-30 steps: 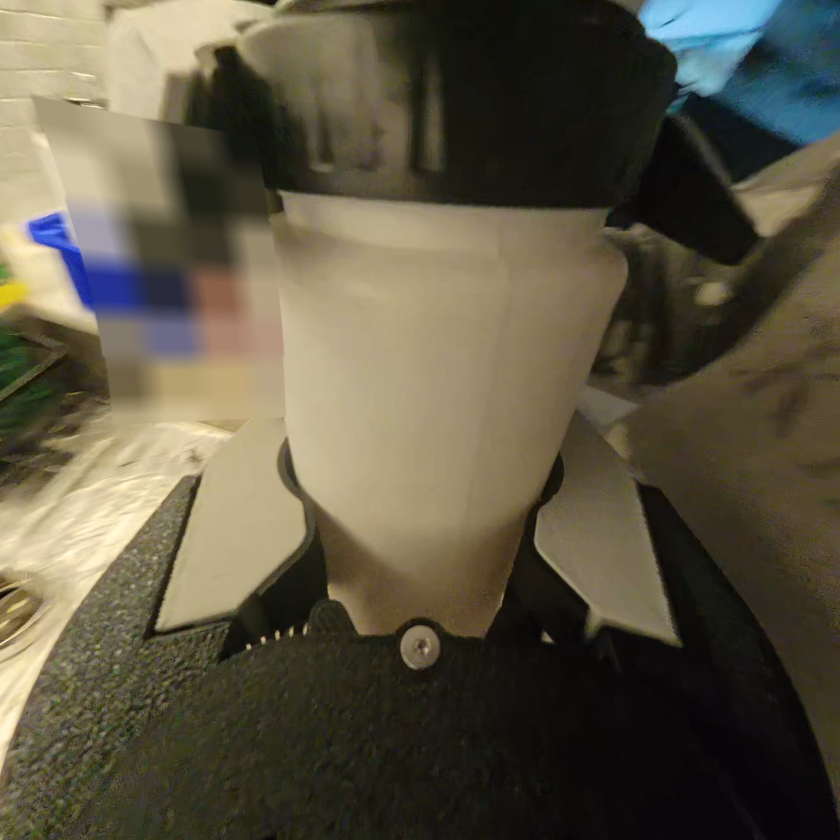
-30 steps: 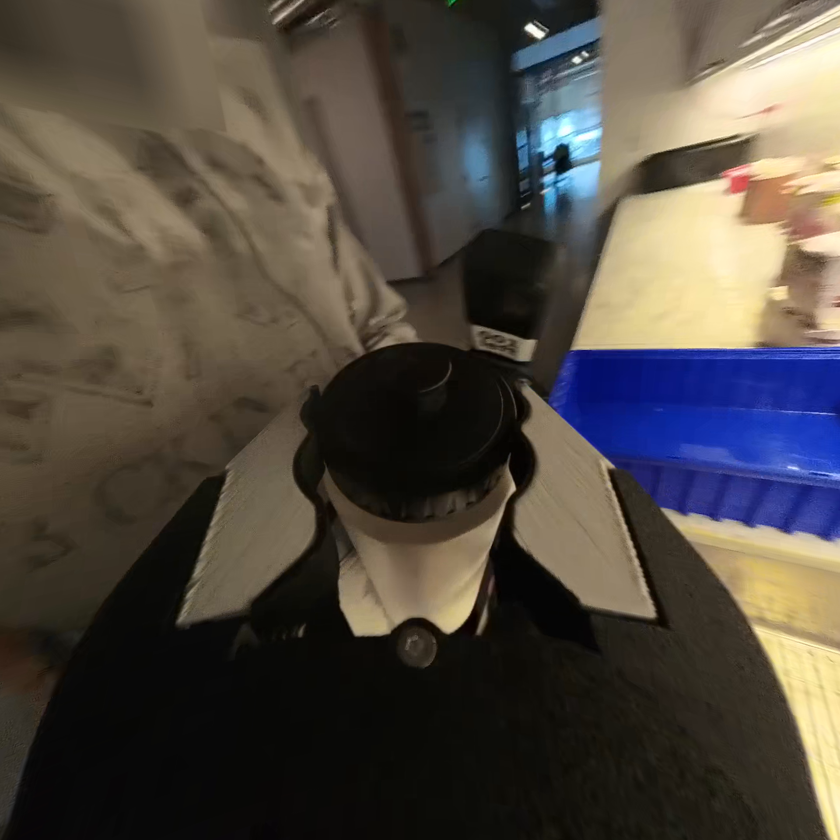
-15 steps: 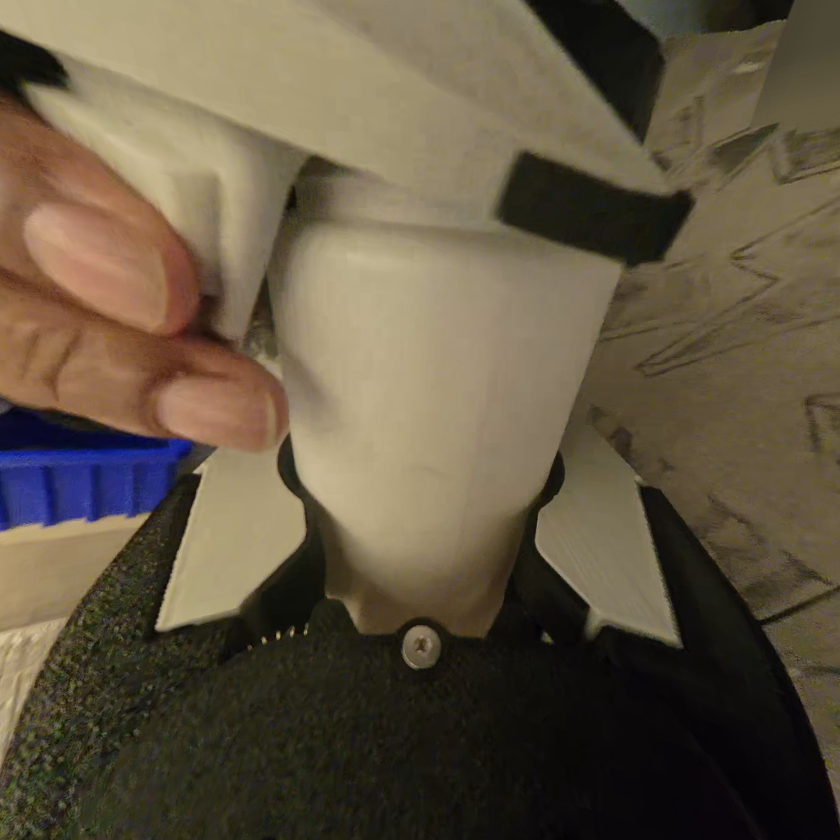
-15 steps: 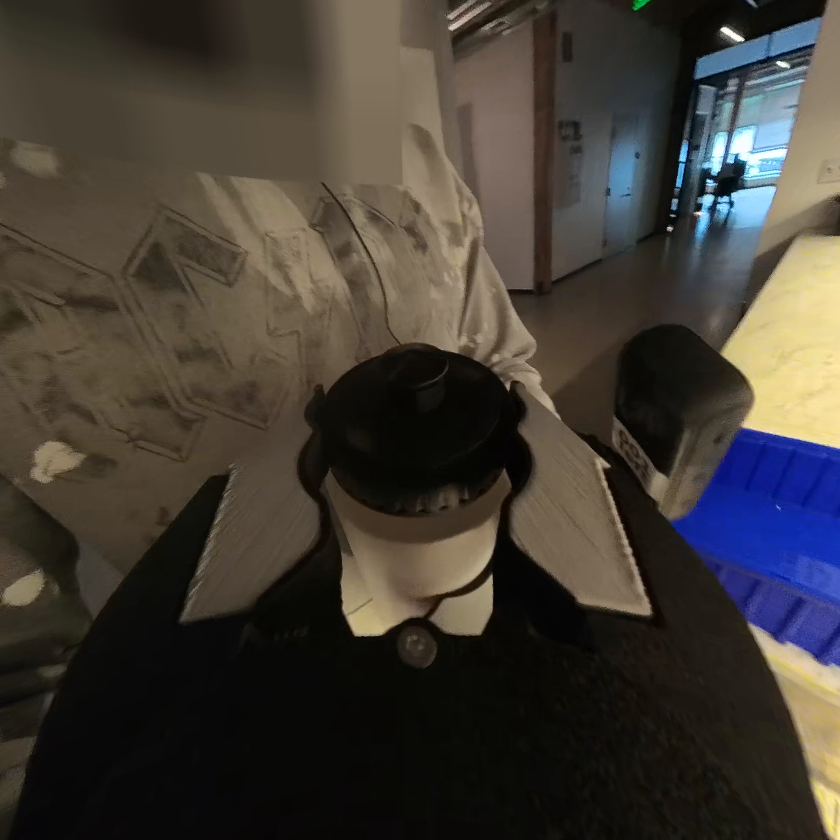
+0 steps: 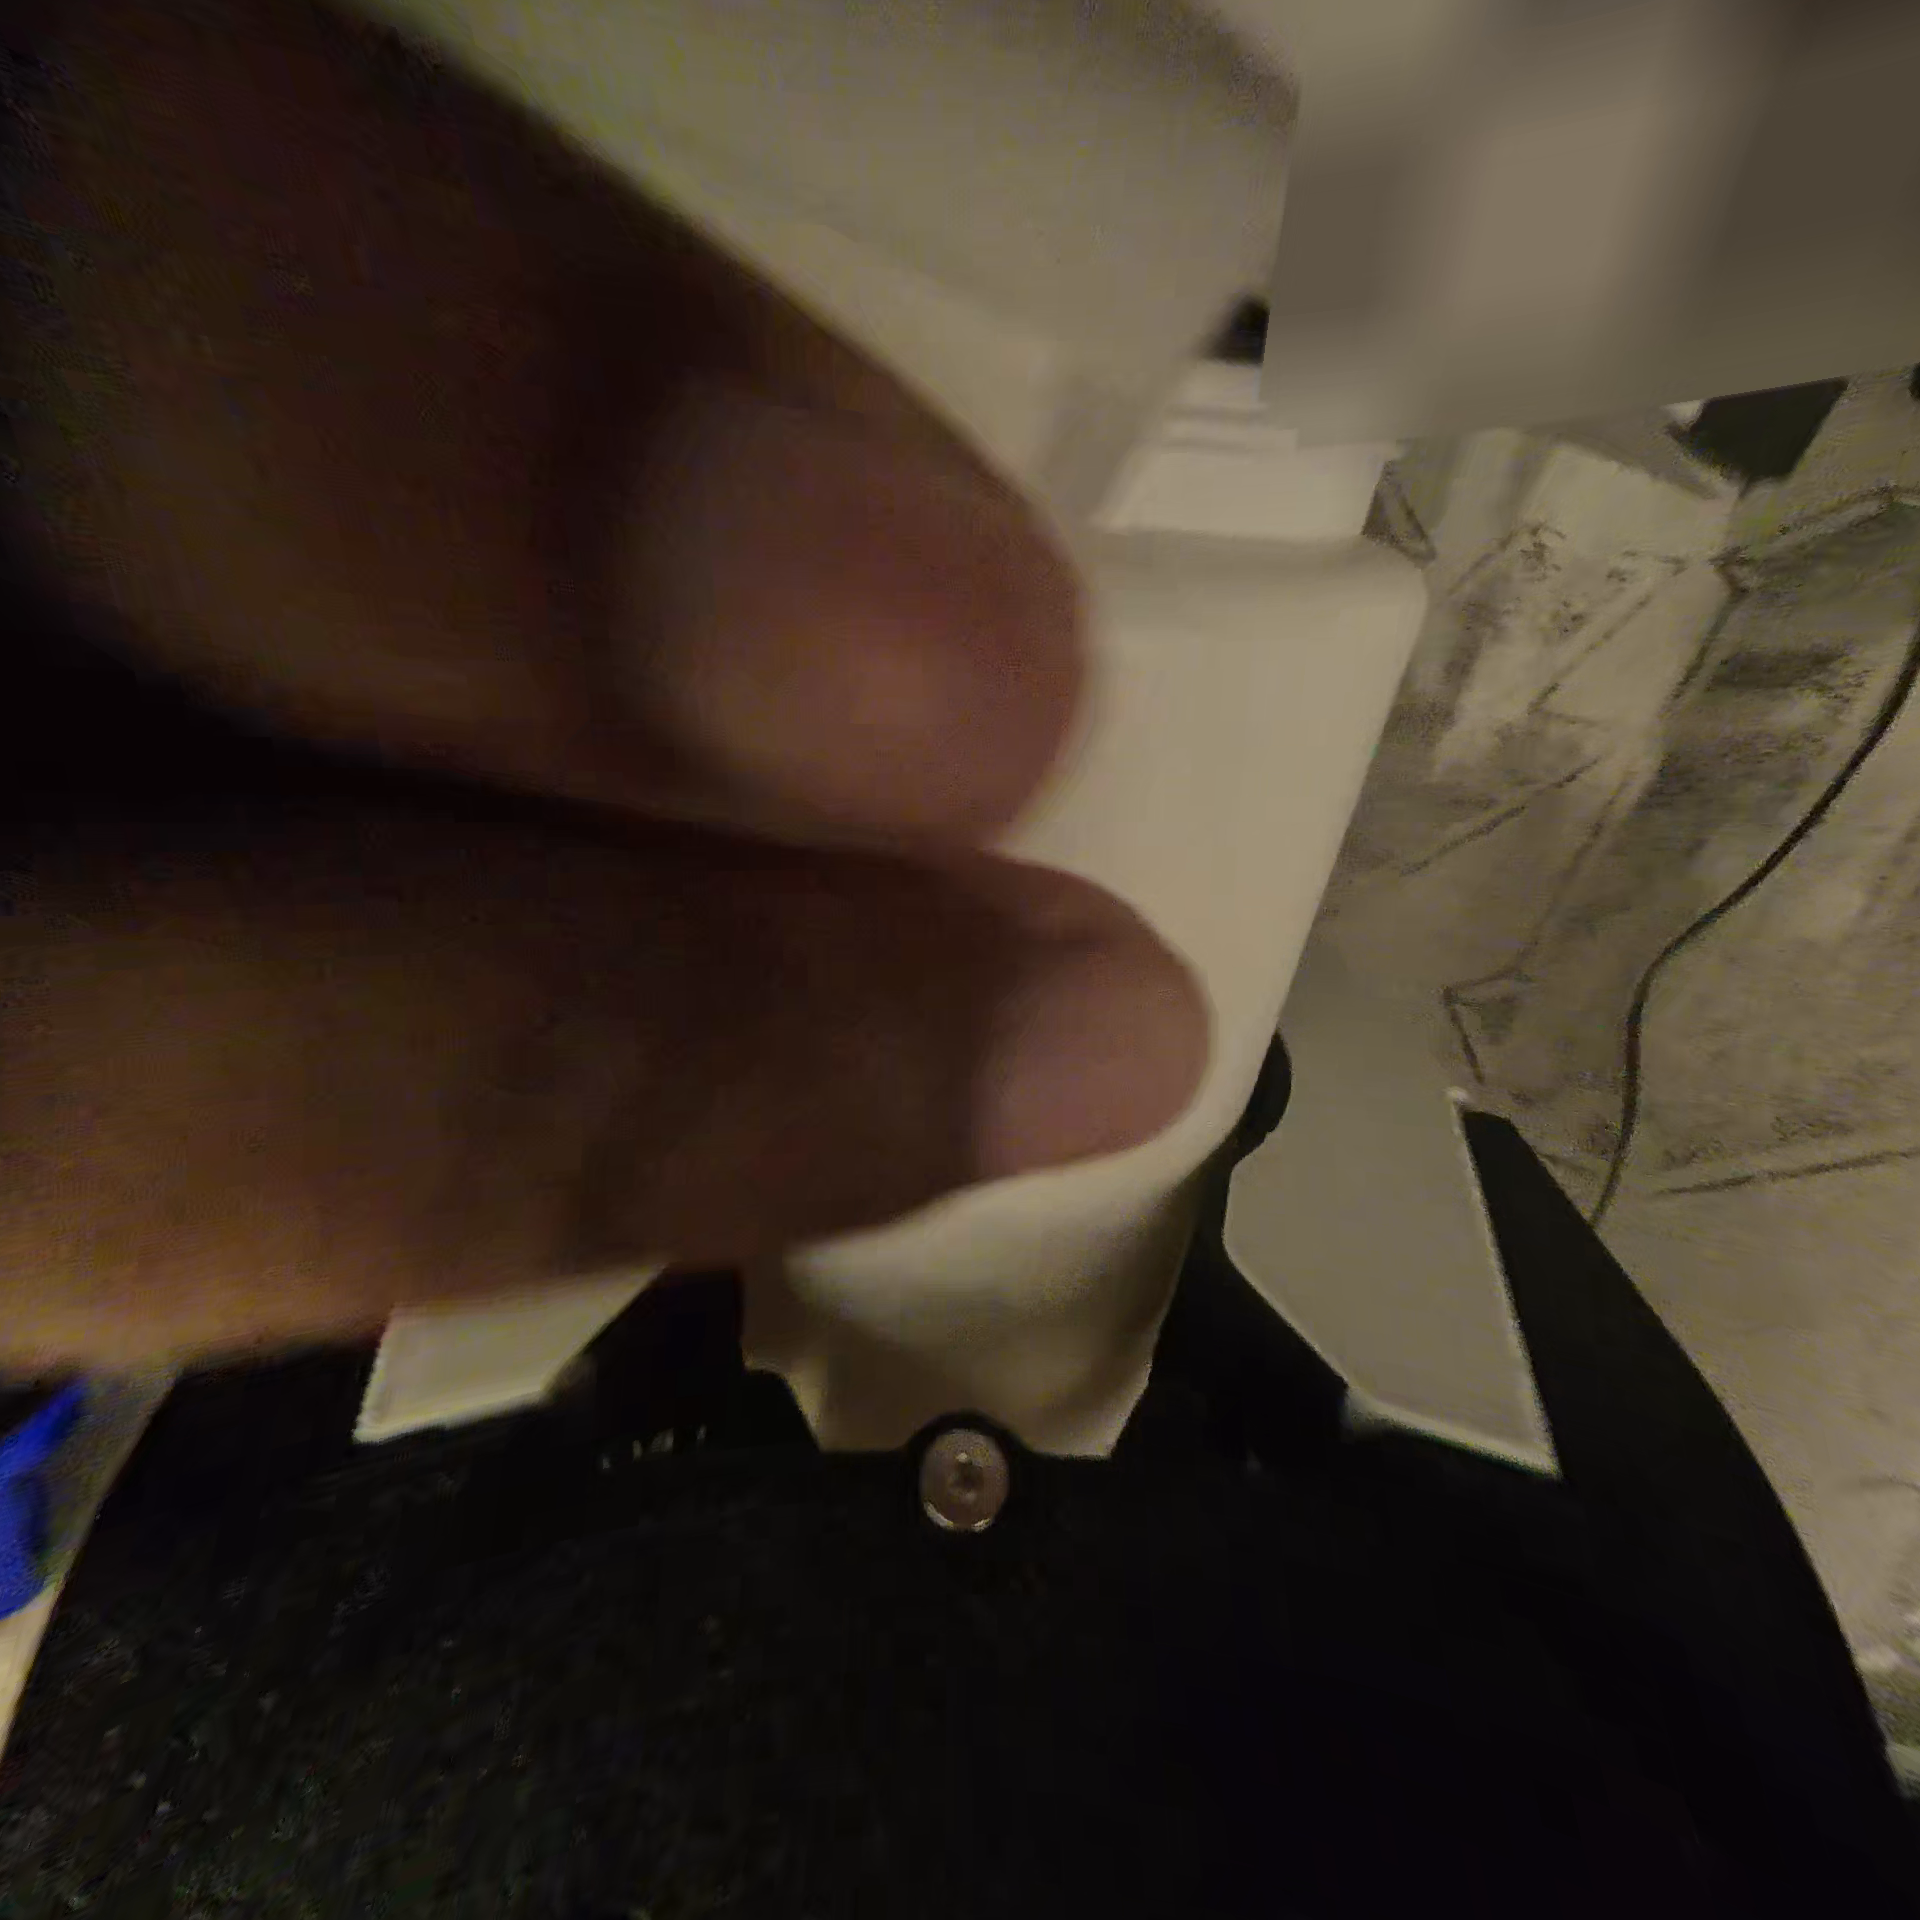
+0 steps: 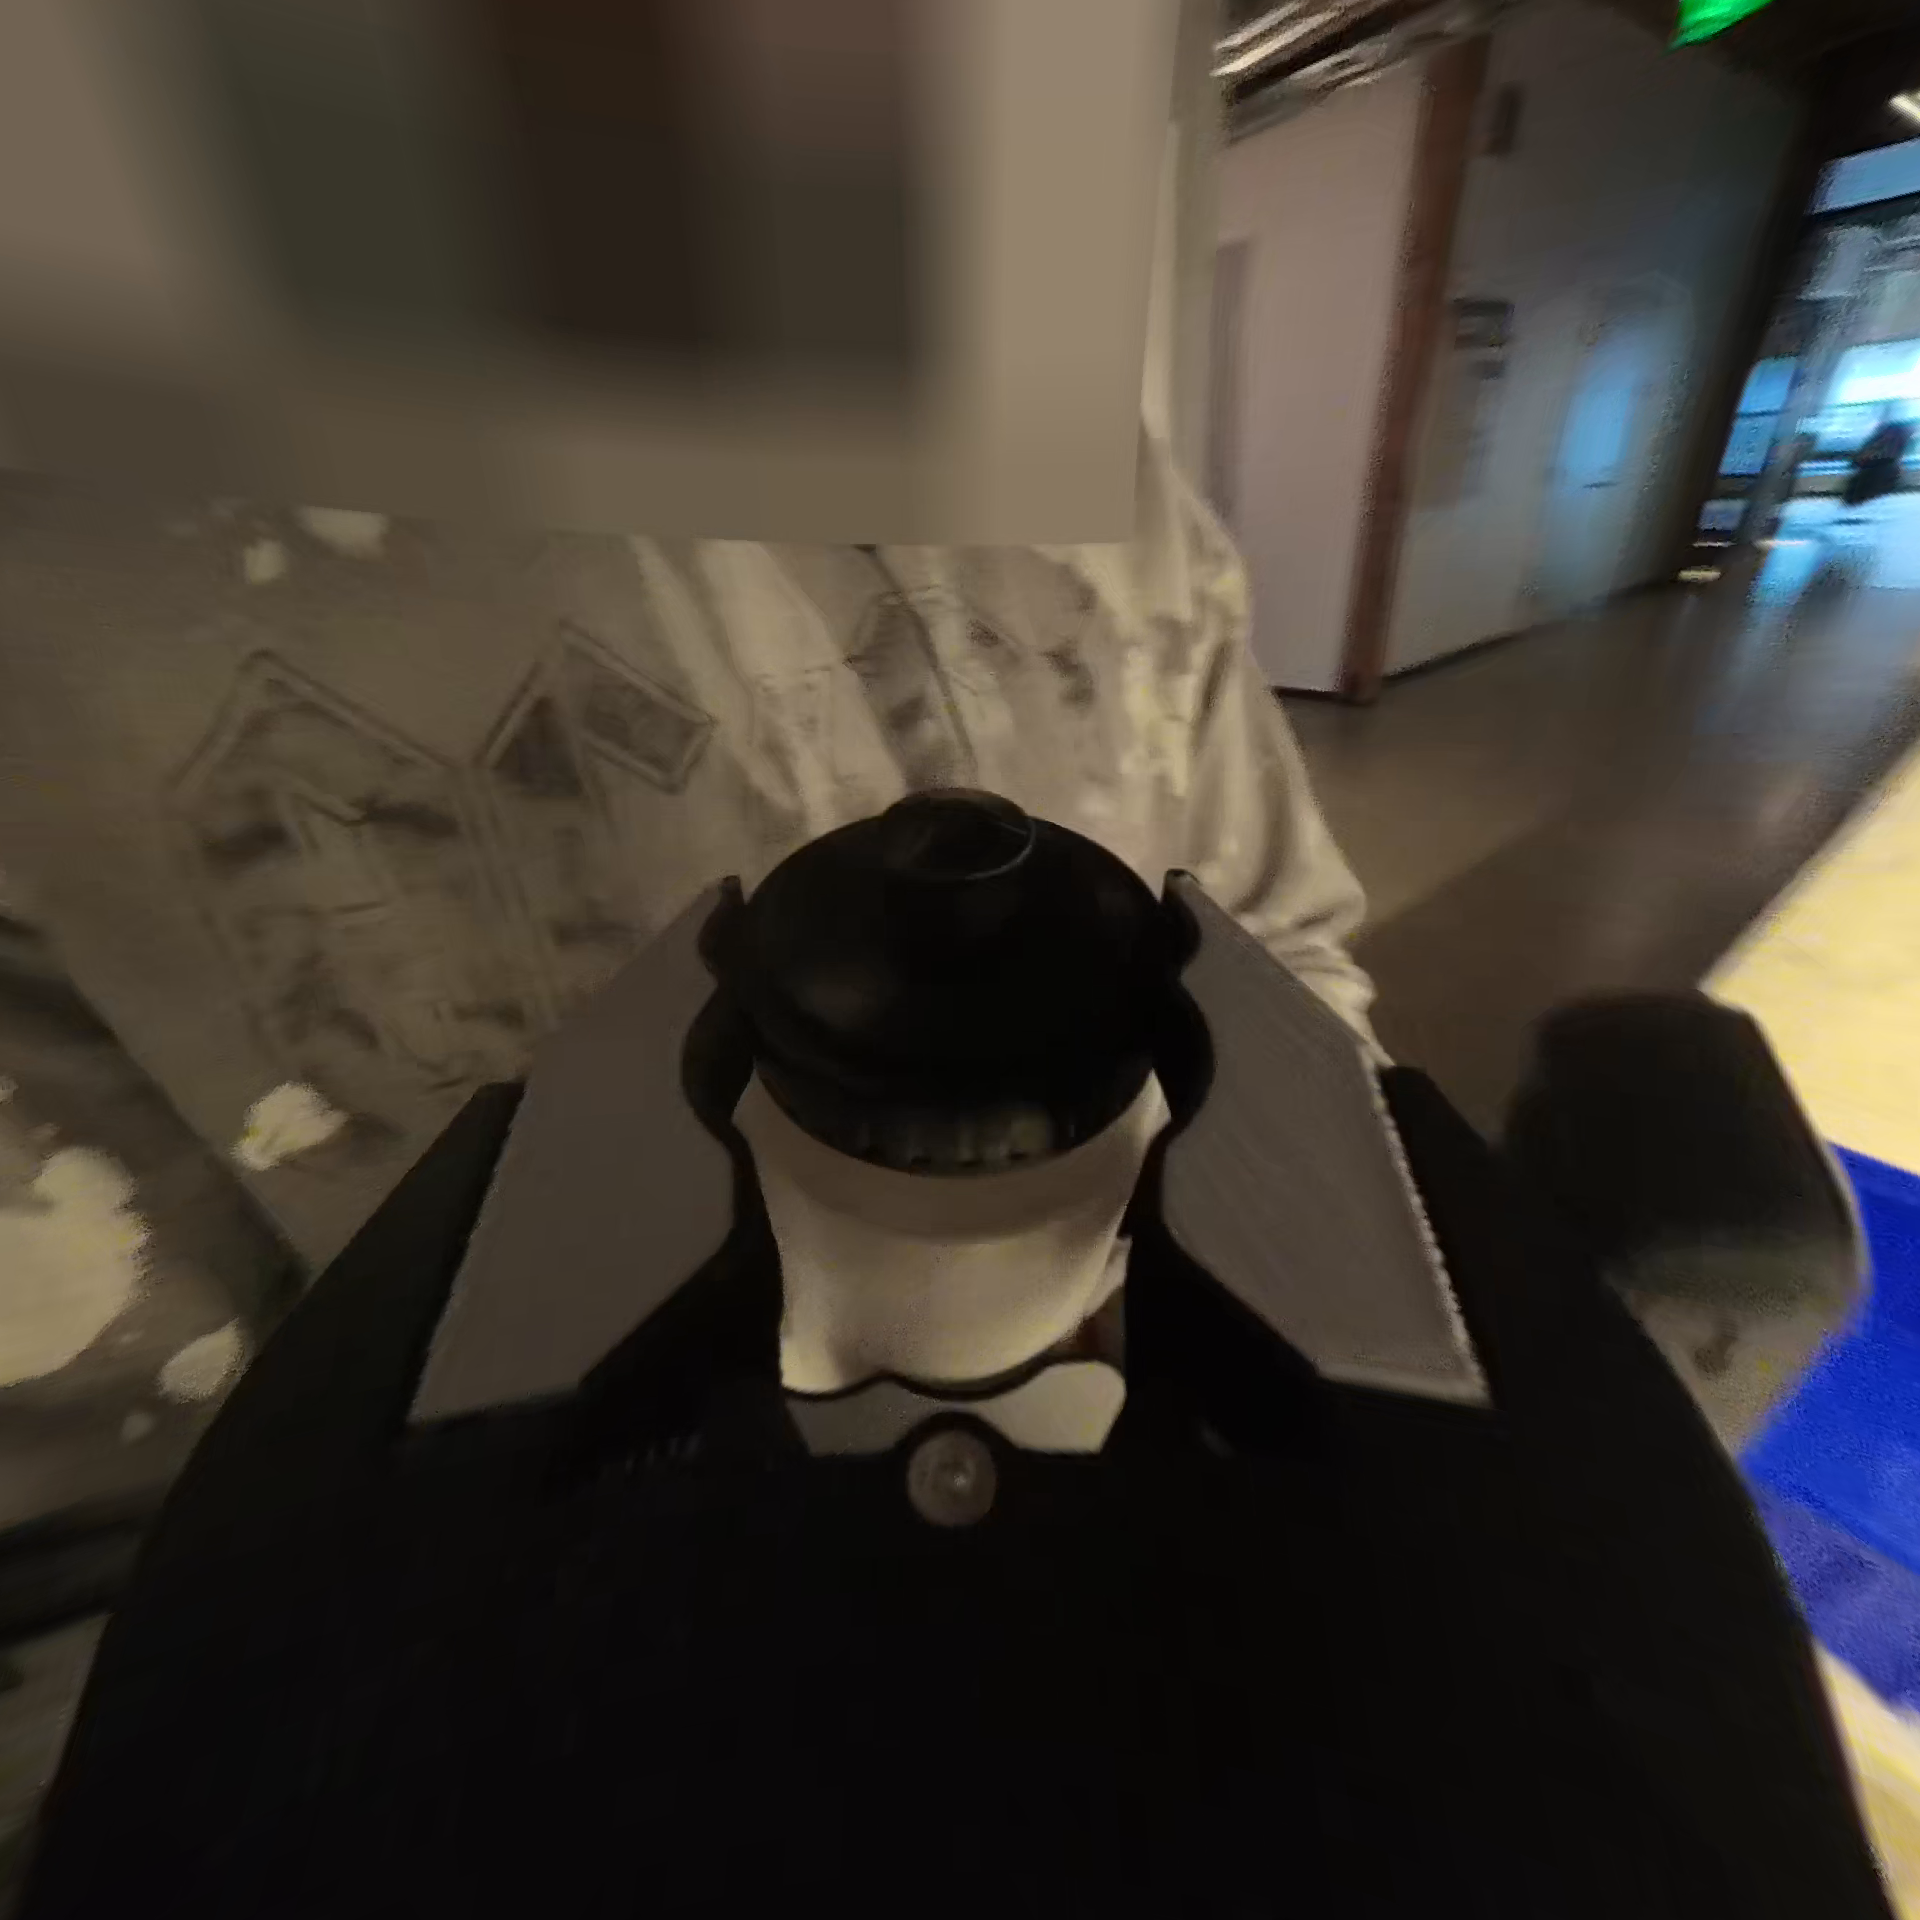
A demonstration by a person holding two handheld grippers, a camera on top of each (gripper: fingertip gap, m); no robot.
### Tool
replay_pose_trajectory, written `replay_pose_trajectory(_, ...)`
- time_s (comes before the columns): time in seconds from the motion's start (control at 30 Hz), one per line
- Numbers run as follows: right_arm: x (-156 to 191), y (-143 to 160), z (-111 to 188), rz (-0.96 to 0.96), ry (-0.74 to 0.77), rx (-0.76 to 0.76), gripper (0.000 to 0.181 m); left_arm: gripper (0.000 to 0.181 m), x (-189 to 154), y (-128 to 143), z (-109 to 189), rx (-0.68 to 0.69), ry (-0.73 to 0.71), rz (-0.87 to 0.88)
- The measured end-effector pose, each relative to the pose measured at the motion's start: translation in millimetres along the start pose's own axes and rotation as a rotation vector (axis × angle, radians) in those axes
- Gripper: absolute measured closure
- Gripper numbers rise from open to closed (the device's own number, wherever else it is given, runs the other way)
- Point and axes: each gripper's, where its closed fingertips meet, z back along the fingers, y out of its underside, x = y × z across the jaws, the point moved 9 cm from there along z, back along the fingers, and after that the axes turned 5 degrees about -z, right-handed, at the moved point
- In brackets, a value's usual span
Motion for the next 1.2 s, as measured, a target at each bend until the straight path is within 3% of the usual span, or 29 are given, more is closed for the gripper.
replay_pose_trajectory(0.03, 0.2, 1.1, 6.3, 0.002, 0.096, -0.009, 0.103, 0.077, 1.5, 0.4, 4.9, -0.015, -0.068, -0.009)
replay_pose_trajectory(0.07, 0.6, 2.8, 13.4, 0.003, 0.216, -0.014, 0.102, 0.078, 3.4, 2.1, 10.9, -0.016, -0.155, -0.018)
replay_pose_trajectory(0.2, 6.6, 16.3, 32.1, 0.006, 0.728, 0.007, 0.069, 0.078, 8.8, 14.6, 43.5, -0.025, -0.55, -0.039)
replay_pose_trajectory(0.37, -2.1, 47.7, 32.7, -0.058, 1.319, -0.137, 0.073, 0.076, 17.8, 33.3, 81.3, 0.033, -1.117, -0.076)
replay_pose_trajectory(0.47, -9.9, 64.1, 24.9, -0.094, 1.55, -0.311, 0.078, 0.075, 19.7, 43.7, 96.5, 0.078, -1.376, -0.108)
replay_pose_trajectory(0.57, -24.7, 76.2, 17.7, -0.108, 1.703, -0.307, 0.078, 0.075, 21.1, 53.4, 101.4, 0.124, -1.522, -0.119)
replay_pose_trajectory(0.67, -40.3, 79.8, 9.3, -0.128, 1.724, -0.264, 0.083, 0.076, 22.5, 59.8, 100.9, 0.159, -1.584, -0.111)
replay_pose_trajectory(0.73, -45.4, 81.3, 8.9, -0.112, 1.722, -0.238, 0.103, 0.076, 22.6, 62.1, 100.2, 0.19, -1.609, -0.122)
replay_pose_trajectory(0.83, -49.7, 82.4, 15.7, -0.146, 1.63, -0.203, 0.102, 0.076, 20.0, 63.9, 103.7, 0.193, -1.622, -0.112)
replay_pose_trajectory(0.9, -50.9, 81.1, 21.0, -0.118, 1.457, -0.169, 0.103, 0.075, 16.6, 63.5, 104.5, 0.187, -1.613, -0.115)
replay_pose_trajectory(1.0, -50.5, 79.9, 30.6, 0.01, 1.068, -0.07, 0.104, 0.077, 12.9, 63.1, 99.3, 0.196, -1.565, -0.131)
replay_pose_trajectory(1.07, -50.7, 77.5, 41.1, -0.022, 0.799, -0.064, 0.104, 0.077, 12.7, 62.9, 91.0, 0.182, -1.499, -0.131)
replay_pose_trajectory(1.2, -50.5, 59.4, 49.1, -0.092, 0.443, -0.05, 0.103, 0.078, 13.8, 59.2, 76.4, 0.155, -1.397, -0.115)
